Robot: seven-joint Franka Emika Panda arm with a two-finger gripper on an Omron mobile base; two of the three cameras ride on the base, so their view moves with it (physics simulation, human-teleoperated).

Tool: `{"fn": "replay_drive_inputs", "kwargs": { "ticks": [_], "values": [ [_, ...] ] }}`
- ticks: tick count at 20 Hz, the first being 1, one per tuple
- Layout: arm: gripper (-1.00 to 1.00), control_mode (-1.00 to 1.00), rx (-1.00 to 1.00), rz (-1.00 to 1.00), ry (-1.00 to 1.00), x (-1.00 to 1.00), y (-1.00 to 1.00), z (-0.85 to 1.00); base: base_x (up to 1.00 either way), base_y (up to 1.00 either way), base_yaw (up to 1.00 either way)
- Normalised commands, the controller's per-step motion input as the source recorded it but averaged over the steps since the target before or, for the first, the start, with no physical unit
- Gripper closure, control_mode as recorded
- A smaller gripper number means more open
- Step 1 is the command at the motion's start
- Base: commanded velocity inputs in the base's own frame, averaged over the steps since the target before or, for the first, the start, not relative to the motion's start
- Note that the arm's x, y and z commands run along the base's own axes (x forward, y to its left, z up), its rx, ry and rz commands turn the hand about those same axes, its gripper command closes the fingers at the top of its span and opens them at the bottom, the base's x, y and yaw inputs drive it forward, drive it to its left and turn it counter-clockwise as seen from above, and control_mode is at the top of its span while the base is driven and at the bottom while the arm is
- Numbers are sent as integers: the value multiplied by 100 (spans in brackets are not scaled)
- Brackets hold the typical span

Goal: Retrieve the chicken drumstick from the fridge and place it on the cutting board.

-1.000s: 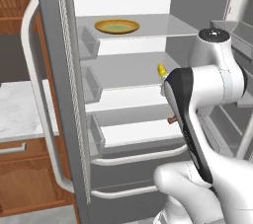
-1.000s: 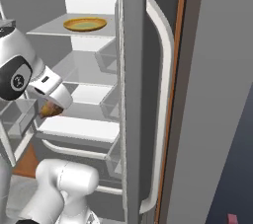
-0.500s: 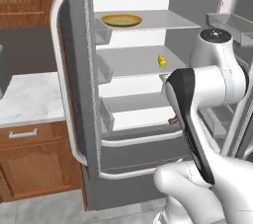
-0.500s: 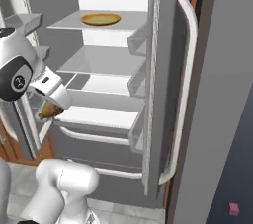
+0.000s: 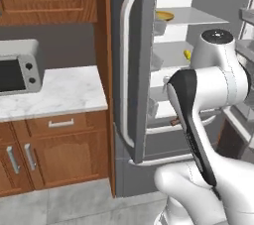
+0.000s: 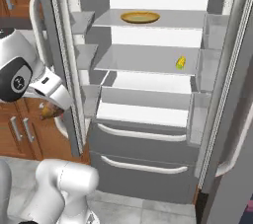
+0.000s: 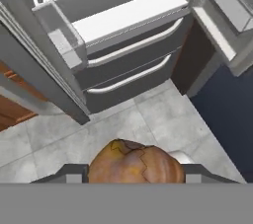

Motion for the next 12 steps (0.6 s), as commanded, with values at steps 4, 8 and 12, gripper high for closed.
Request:
{"fn": "replay_drive_inputs", "kwargs": {
  "ticks": [4,8,12],
  "values": [
    [100,100,0,0,0,0,0,0,-8,98,0],
    [100,100,0,0,0,0,0,0,0,100,-1],
    [100,100,0,0,0,0,0,0,1,100,-3]
  ]
}}
